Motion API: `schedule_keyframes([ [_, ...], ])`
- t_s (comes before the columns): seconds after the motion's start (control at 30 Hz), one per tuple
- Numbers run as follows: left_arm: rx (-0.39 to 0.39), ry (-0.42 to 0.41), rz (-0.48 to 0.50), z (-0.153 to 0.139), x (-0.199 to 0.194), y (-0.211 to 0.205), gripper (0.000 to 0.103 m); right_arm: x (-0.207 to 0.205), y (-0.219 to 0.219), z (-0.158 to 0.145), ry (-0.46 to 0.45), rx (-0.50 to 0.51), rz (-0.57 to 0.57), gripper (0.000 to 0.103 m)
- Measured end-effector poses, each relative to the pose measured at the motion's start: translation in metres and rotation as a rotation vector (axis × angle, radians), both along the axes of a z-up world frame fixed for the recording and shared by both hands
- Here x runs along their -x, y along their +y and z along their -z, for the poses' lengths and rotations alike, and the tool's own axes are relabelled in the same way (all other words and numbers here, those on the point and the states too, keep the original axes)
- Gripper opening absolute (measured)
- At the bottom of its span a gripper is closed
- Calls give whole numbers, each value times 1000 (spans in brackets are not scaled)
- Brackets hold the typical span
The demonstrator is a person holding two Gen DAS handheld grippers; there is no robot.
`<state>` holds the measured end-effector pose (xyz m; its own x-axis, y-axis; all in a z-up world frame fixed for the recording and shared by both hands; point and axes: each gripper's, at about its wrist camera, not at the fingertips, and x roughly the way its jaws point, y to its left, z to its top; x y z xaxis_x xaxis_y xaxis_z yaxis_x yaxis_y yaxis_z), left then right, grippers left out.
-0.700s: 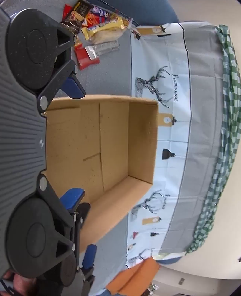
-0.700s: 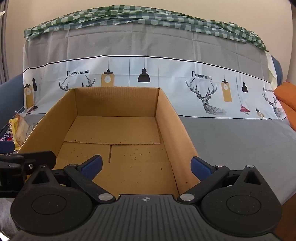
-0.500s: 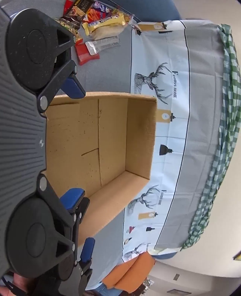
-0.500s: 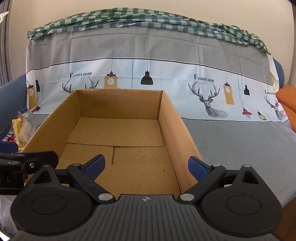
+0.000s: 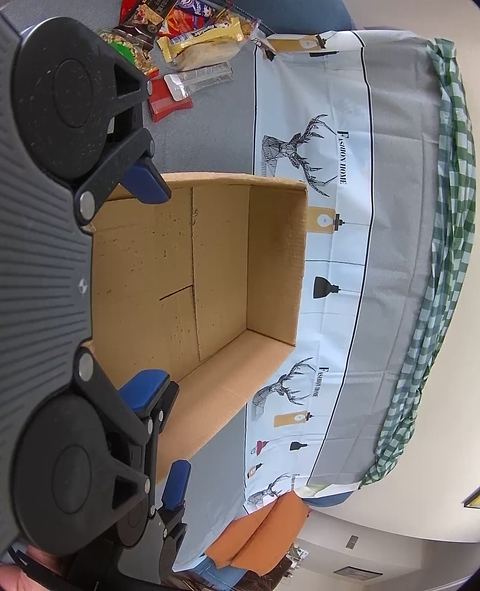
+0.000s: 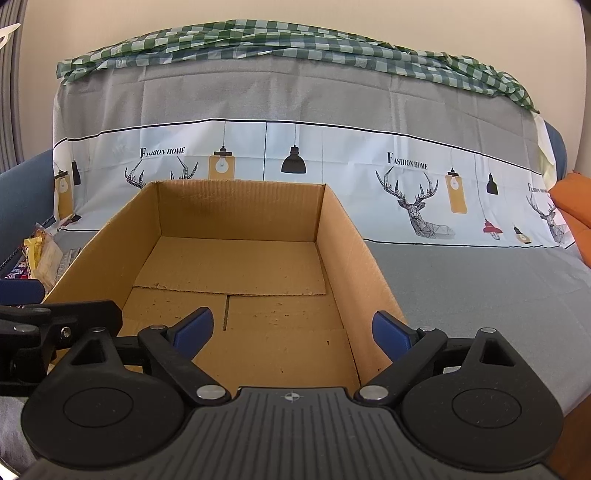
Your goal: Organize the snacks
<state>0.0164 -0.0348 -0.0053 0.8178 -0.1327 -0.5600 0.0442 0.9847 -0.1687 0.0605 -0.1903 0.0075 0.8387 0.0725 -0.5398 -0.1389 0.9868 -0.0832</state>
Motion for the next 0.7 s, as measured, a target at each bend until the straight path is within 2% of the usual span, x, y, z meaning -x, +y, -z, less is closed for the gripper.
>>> schedule_keyframes([
  [0.33, 3, 2, -1, 0, 0, 1, 97, -1, 1, -2, 1, -4, 0, 93],
  [0.47, 2, 4, 2, 2, 0, 1, 93, -1, 2, -2, -2, -4, -1, 90],
  [0.63, -27, 16, -7, 4, -3, 2, 78, 1, 6, -2, -16, -10, -19, 81],
  [0.7, -32, 14, -14, 4, -2, 5, 60, 3, 8, -2, -18, -17, -24, 74],
])
